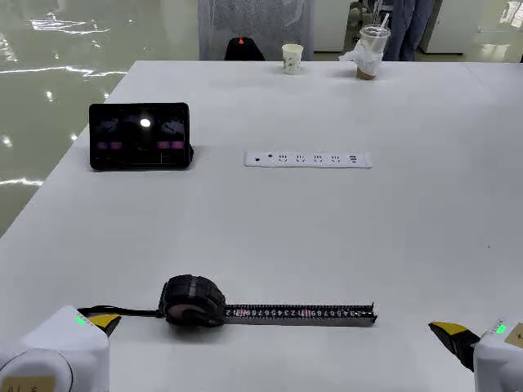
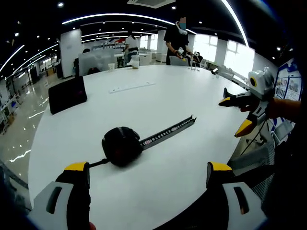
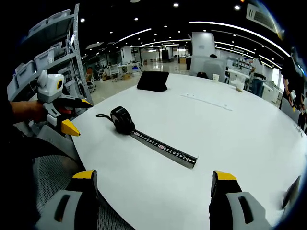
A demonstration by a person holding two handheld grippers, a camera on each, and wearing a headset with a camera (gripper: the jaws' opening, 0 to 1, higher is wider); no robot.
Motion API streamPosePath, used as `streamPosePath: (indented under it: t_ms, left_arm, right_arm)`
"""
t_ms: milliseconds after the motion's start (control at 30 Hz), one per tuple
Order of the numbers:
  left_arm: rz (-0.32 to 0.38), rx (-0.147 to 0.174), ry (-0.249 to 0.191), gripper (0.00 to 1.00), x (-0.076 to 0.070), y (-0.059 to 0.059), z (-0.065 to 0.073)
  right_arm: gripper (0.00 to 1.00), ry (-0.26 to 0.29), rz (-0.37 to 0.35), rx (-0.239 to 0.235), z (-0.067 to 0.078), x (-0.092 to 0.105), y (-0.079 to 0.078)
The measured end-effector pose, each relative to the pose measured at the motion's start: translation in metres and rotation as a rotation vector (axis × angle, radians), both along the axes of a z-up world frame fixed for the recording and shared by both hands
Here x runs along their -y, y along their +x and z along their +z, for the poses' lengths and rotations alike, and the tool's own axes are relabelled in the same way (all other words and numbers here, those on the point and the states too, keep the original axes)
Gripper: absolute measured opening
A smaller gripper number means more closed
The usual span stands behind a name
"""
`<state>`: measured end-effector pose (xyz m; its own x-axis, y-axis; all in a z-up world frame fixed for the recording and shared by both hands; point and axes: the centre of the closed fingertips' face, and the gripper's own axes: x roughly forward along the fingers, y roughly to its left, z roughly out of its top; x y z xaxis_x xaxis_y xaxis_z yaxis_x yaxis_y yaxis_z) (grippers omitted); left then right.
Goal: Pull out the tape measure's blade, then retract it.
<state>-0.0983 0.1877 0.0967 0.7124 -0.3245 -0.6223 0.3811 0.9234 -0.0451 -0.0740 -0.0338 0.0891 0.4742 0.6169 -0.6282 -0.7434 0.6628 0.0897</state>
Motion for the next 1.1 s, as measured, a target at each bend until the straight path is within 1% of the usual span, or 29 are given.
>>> streamPosePath:
  t_ms: [67, 133, 300, 500, 733, 900, 1033, 1100]
  left_arm:
    - [-0.001, 0.001, 0.005, 0.99, 0.001, -0.001, 0.001]
    - [0.002, 0.009, 0.006, 0.99, 0.002, -0.001, 0.003]
    - [0.011, 0.01, -0.002, 0.99, 0.006, -0.002, 0.005]
    - [0.016, 0.008, -0.008, 0.99, 0.01, -0.004, 0.006]
    - [0.027, -0.002, -0.014, 0.98, 0.015, -0.005, 0.002]
    - [0.041, -0.01, -0.017, 0.99, 0.018, -0.002, -0.002]
    - [0.055, -0.01, -0.014, 0.99, 0.019, 0.001, -0.004]
    - [0.06, -0.008, -0.009, 0.99, 0.02, 0.003, -0.006]
  right_arm:
    - [0.99, 0.006, -0.001, 0.001, 0.003, -0.002, -0.001]
    - [0.99, 0.009, -0.001, -0.001, 0.003, -0.004, -0.002]
    - [0.99, 0.01, 0.006, -0.004, 0.005, -0.009, -0.006]
    - [0.99, 0.014, 0.005, -0.007, 0.006, -0.011, -0.007]
    - [0.99, 0.024, 0.009, -0.008, 0.006, -0.012, -0.009]
    - [0.95, 0.029, 0.044, -0.007, 0.004, -0.012, -0.01]
    - [0.92, 0.039, 0.078, -0.006, 0.002, -0.011, -0.01]
    - [0.9, 0.028, 0.1, -0.001, 0.0, -0.01, -0.009]
